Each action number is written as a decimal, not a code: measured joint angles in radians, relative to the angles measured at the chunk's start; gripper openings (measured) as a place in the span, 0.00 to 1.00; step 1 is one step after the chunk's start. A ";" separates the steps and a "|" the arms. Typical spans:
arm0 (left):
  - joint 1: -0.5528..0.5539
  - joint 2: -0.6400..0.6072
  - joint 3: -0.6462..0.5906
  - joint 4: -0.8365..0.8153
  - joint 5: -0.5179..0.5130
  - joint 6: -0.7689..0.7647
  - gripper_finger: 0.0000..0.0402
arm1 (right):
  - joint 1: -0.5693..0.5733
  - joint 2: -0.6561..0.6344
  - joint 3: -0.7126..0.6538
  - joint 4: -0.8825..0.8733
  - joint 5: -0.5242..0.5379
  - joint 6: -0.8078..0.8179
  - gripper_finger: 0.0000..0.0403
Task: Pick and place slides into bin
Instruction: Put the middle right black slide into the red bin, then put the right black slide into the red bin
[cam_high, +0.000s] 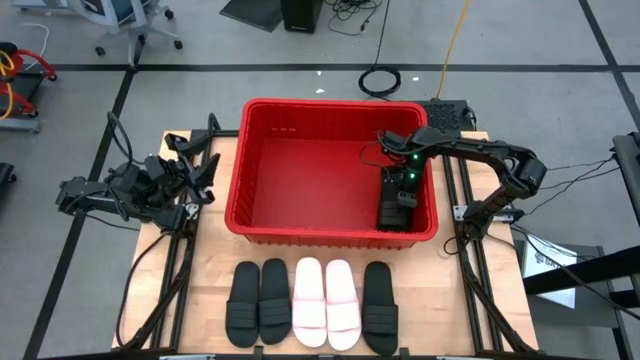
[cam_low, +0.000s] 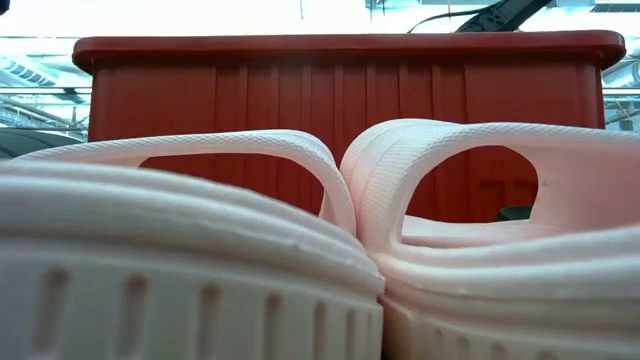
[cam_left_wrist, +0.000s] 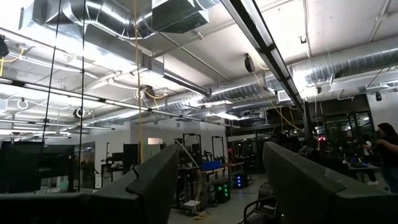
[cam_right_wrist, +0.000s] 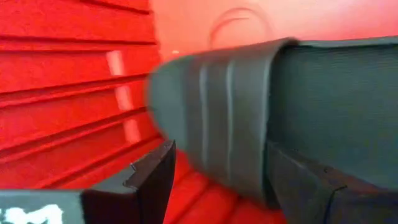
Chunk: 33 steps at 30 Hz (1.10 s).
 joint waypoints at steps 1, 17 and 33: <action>0.000 0.000 0.000 0.000 0.000 0.000 0.60 | 0.000 0.000 0.008 -0.002 0.023 0.002 0.58; 0.000 0.000 0.000 -0.001 0.000 0.017 0.60 | -0.007 0.000 0.268 0.007 0.280 -0.029 0.56; 0.000 0.000 0.000 -0.002 0.019 -0.001 0.60 | 0.104 -0.193 0.420 0.164 0.259 0.064 0.55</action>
